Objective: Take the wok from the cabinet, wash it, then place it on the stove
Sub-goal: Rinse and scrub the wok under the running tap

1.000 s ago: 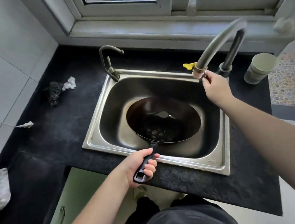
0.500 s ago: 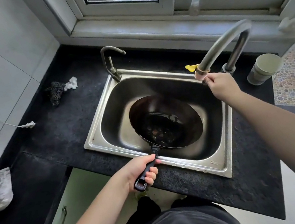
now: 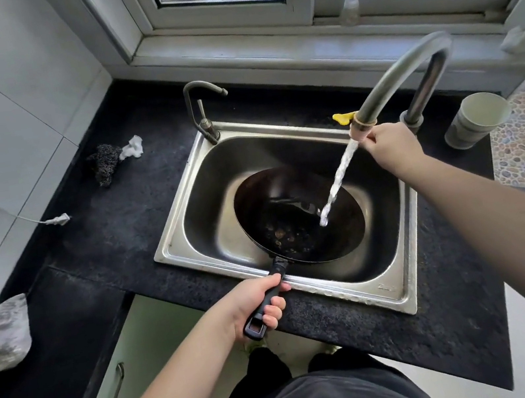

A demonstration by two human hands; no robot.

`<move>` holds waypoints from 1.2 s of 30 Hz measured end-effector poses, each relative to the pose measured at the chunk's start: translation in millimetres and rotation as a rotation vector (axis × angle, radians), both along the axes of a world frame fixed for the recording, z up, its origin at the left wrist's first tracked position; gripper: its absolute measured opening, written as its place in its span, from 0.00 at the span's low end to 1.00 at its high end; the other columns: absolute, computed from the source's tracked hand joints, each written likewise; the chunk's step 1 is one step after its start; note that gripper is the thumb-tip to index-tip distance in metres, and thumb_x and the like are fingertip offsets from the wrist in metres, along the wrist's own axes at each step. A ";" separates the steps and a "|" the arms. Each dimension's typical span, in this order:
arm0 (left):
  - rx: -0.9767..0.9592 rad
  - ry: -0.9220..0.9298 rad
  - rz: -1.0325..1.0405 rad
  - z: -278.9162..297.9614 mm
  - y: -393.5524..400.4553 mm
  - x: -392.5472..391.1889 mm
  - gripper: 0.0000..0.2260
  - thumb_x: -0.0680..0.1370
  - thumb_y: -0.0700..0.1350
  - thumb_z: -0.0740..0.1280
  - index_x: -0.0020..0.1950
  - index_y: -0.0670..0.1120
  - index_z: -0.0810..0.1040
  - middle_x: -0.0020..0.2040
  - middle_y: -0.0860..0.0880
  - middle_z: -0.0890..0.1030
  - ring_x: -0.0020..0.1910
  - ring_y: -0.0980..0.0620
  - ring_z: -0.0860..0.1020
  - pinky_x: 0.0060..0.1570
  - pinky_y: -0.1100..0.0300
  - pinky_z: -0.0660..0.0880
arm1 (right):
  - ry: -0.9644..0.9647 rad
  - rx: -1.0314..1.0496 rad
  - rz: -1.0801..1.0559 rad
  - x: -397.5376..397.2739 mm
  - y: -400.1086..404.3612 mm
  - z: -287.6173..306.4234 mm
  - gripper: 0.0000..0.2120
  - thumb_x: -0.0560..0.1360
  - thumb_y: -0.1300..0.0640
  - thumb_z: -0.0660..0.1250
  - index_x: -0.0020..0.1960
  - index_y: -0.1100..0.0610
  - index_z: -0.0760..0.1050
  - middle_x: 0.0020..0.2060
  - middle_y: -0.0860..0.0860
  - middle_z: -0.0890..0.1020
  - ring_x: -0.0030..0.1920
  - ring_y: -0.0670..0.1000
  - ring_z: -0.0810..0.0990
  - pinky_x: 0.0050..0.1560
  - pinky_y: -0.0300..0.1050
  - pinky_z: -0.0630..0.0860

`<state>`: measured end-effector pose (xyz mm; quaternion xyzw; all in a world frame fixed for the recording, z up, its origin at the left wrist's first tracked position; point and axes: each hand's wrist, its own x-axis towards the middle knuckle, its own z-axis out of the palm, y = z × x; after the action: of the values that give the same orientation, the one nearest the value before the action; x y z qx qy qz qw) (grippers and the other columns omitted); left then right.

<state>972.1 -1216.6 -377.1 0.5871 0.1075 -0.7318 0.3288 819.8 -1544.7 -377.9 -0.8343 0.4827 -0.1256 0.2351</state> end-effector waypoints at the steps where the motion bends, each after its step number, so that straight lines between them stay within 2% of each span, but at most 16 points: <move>1: 0.002 0.002 -0.002 -0.4 0.3 0.0 0.11 0.83 0.51 0.59 0.50 0.44 0.72 0.28 0.50 0.67 0.19 0.58 0.62 0.15 0.68 0.59 | 0.021 0.018 0.009 -0.6 0.1 0.3 0.19 0.79 0.45 0.61 0.52 0.58 0.83 0.40 0.57 0.83 0.40 0.54 0.74 0.39 0.44 0.63; 4: 0.007 0.004 -0.008 -1.4 1.1 0.2 0.11 0.83 0.52 0.59 0.49 0.45 0.71 0.28 0.50 0.66 0.19 0.58 0.62 0.15 0.68 0.59 | -0.005 0.077 0.019 -7.5 6.8 -1.4 0.15 0.81 0.49 0.59 0.61 0.55 0.79 0.52 0.59 0.83 0.54 0.60 0.78 0.46 0.46 0.68; 6: 0.004 -0.002 -0.017 -1.8 1.1 0.2 0.12 0.83 0.52 0.59 0.49 0.45 0.71 0.28 0.50 0.66 0.19 0.58 0.62 0.15 0.68 0.59 | -0.111 0.078 -0.034 -19.9 24.1 -4.9 0.15 0.81 0.52 0.59 0.65 0.55 0.76 0.54 0.57 0.82 0.56 0.58 0.78 0.52 0.45 0.70; 9: 0.007 -0.018 -0.030 -2.9 1.1 -0.9 0.12 0.83 0.52 0.58 0.48 0.44 0.71 0.28 0.50 0.67 0.19 0.58 0.62 0.15 0.68 0.59 | -0.249 0.168 -0.193 -46.9 65.4 -12.8 0.12 0.80 0.53 0.59 0.59 0.53 0.77 0.46 0.51 0.84 0.50 0.53 0.81 0.51 0.42 0.72; 11: 0.013 -0.029 -0.033 -4.1 0.8 -2.0 0.13 0.83 0.52 0.58 0.47 0.43 0.71 0.27 0.50 0.67 0.19 0.58 0.62 0.15 0.68 0.59 | -0.266 0.286 -0.225 -61.1 96.1 -18.7 0.10 0.80 0.54 0.59 0.51 0.52 0.79 0.39 0.47 0.84 0.43 0.50 0.82 0.51 0.46 0.76; 13: 0.021 -0.030 -0.028 -4.4 0.2 -3.5 0.13 0.83 0.52 0.59 0.46 0.43 0.70 0.27 0.50 0.67 0.18 0.58 0.62 0.15 0.68 0.59 | -0.273 0.397 -0.213 -68.8 127.0 -23.2 0.12 0.80 0.54 0.59 0.45 0.51 0.80 0.34 0.47 0.83 0.37 0.48 0.82 0.46 0.48 0.78; 16: 0.036 -0.021 -0.025 -3.7 -1.5 -7.1 0.14 0.83 0.52 0.59 0.43 0.44 0.69 0.26 0.50 0.67 0.18 0.58 0.62 0.15 0.68 0.59 | -0.270 0.567 -0.160 -68.0 170.4 -27.9 0.14 0.81 0.53 0.59 0.42 0.50 0.80 0.30 0.48 0.82 0.29 0.43 0.78 0.33 0.38 0.74; 18: 0.046 -0.017 -0.032 -3.1 -3.3 -10.9 0.14 0.83 0.52 0.59 0.42 0.45 0.68 0.26 0.50 0.67 0.18 0.57 0.62 0.15 0.68 0.59 | -0.282 0.677 -0.132 -61.9 192.2 -30.9 0.14 0.81 0.53 0.59 0.41 0.51 0.80 0.29 0.48 0.81 0.26 0.42 0.76 0.29 0.34 0.72; 21: 0.054 -0.018 -0.039 -1.8 -6.5 -16.2 0.14 0.83 0.52 0.58 0.41 0.46 0.67 0.26 0.50 0.67 0.18 0.57 0.62 0.15 0.68 0.58 | -0.296 0.768 -0.101 -49.2 213.6 -34.5 0.14 0.81 0.54 0.60 0.41 0.53 0.80 0.28 0.48 0.81 0.25 0.43 0.75 0.28 0.32 0.70; 25: 0.048 -0.025 -0.039 0.0 -8.1 -18.2 0.15 0.83 0.52 0.58 0.41 0.45 0.67 0.25 0.50 0.66 0.17 0.57 0.62 0.15 0.69 0.58 | -0.317 0.864 -0.109 -34.4 231.9 -35.8 0.14 0.81 0.55 0.59 0.42 0.54 0.80 0.29 0.48 0.81 0.26 0.44 0.75 0.30 0.37 0.70; 29: 0.033 -0.042 -0.056 -2.0 -4.1 -19.1 0.14 0.84 0.51 0.57 0.41 0.45 0.66 0.25 0.51 0.66 0.17 0.57 0.61 0.15 0.69 0.57 | -0.315 0.930 -0.147 -23.3 242.9 -32.4 0.14 0.81 0.56 0.58 0.41 0.55 0.79 0.30 0.49 0.81 0.25 0.43 0.75 0.28 0.36 0.71; 33: -0.003 -0.059 -0.067 -7.6 4.1 -17.2 0.11 0.83 0.46 0.60 0.41 0.45 0.67 0.24 0.50 0.67 0.17 0.57 0.62 0.15 0.68 0.58 | -0.313 1.029 -0.203 -9.0 260.2 -30.1 0.13 0.81 0.58 0.57 0.43 0.57 0.78 0.32 0.50 0.80 0.26 0.43 0.76 0.28 0.35 0.72; 36: -0.027 -0.004 -0.076 -9.9 9.2 -9.5 0.10 0.81 0.42 0.61 0.39 0.44 0.69 0.25 0.50 0.68 0.17 0.58 0.64 0.14 0.68 0.60 | -0.288 1.032 -0.258 6.2 275.0 -32.5 0.13 0.81 0.59 0.56 0.44 0.59 0.78 0.33 0.52 0.79 0.29 0.46 0.76 0.28 0.34 0.72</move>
<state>962.6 -1207.4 -386.9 0.5878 0.0744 -0.7439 0.3091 826.0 -1269.7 -410.4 -0.5190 0.5430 -0.0132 0.6600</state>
